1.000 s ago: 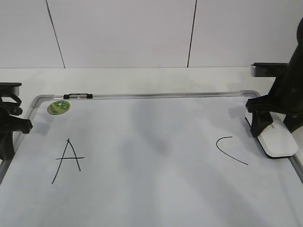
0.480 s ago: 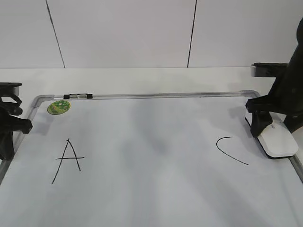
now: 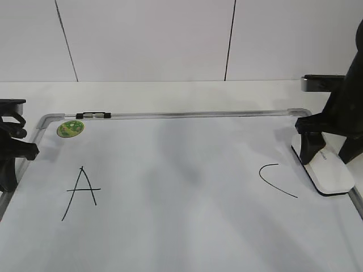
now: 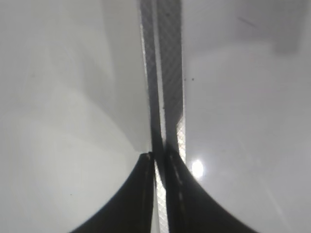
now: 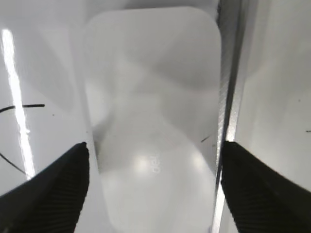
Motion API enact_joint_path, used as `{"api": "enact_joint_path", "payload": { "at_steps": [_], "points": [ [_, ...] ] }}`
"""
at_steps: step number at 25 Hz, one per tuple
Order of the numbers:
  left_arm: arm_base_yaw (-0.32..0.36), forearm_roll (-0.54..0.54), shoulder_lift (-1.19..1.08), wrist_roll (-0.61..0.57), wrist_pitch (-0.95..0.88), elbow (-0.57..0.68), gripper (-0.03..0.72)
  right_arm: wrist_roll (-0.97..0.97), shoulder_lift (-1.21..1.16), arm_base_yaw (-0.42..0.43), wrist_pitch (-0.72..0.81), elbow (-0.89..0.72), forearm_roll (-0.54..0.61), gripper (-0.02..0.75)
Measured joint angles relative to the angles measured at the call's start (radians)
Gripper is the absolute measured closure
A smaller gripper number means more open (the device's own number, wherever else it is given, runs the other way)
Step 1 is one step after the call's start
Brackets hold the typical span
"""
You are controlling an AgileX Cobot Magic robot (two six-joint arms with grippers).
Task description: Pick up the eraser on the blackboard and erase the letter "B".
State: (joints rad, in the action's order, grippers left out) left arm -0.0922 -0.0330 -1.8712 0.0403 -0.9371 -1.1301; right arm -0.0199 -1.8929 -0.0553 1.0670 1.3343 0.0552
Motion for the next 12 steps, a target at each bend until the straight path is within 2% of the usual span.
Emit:
{"api": "enact_joint_path", "payload": {
  "at_steps": [7,12],
  "points": [
    [0.000,0.000,0.000,0.000,0.000,0.000,0.657,0.006,0.000,0.000,0.128,0.132,-0.002,0.094],
    [0.000,0.000,0.000,0.000,0.000,0.000,0.657,0.047,0.000,0.000,0.142,0.183,-0.028,0.104]
  ]
}}
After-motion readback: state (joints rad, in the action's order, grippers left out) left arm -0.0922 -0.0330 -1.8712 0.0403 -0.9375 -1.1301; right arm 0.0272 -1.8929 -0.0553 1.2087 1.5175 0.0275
